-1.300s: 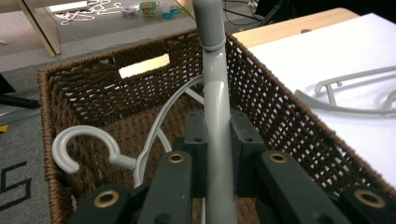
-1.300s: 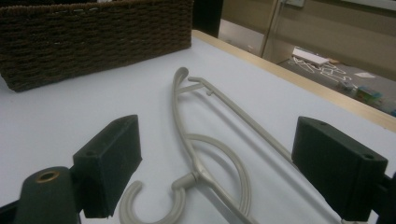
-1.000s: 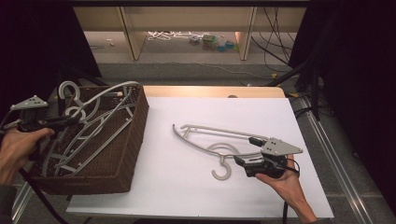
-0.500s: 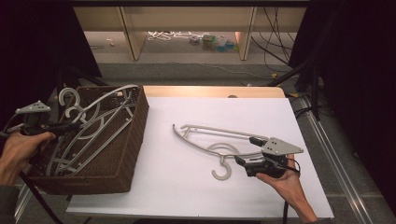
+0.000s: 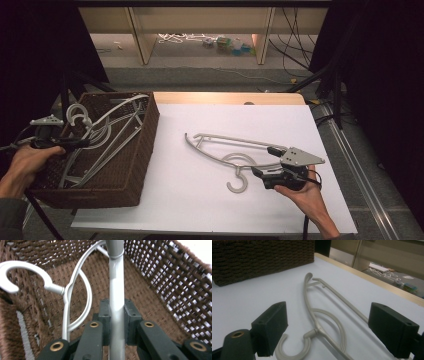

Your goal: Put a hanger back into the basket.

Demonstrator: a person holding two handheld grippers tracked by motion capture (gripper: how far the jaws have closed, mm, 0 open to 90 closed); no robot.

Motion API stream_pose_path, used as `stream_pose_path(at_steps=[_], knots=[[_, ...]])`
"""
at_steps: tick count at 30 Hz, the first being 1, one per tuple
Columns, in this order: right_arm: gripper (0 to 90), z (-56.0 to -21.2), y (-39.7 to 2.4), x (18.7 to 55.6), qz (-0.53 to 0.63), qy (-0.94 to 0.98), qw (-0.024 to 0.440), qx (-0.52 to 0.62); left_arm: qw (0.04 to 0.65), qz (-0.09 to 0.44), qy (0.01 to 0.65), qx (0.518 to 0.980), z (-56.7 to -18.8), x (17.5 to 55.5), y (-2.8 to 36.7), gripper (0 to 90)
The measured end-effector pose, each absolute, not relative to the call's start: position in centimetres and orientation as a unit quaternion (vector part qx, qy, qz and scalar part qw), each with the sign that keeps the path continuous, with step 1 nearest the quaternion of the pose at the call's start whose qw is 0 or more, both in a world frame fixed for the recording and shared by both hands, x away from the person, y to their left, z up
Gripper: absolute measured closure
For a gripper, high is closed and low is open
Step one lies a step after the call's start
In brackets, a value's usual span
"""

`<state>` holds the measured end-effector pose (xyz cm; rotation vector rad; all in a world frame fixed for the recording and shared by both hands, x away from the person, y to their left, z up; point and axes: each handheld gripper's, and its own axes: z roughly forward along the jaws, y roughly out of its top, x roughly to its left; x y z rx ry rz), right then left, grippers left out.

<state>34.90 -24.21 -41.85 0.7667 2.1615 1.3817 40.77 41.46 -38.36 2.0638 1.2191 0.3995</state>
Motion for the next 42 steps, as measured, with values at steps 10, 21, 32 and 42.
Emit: stream_pose_path(at_steps=[10,21,32,42], knots=[[16.8,-42.0,-24.1,34.9,0.504,0.784,0.230,0.280,0.337,0.141,0.474,0.801,-39.5,41.1,41.3,79.2],[16.8,-42.0,-24.0,35.0,0.503,0.786,0.226,0.278,0.315,0.149,0.513,0.785,-40.6,41.7,41.1,77.1],[16.8,-42.0,-24.1,35.0,0.500,0.788,0.223,0.280,0.296,0.184,0.586,0.732,-41.3,42.1,41.6,64.6],[16.8,-42.2,-24.0,35.0,0.505,0.784,0.229,0.279,0.334,0.211,0.604,0.692,-38.7,40.9,41.5,41.6]])
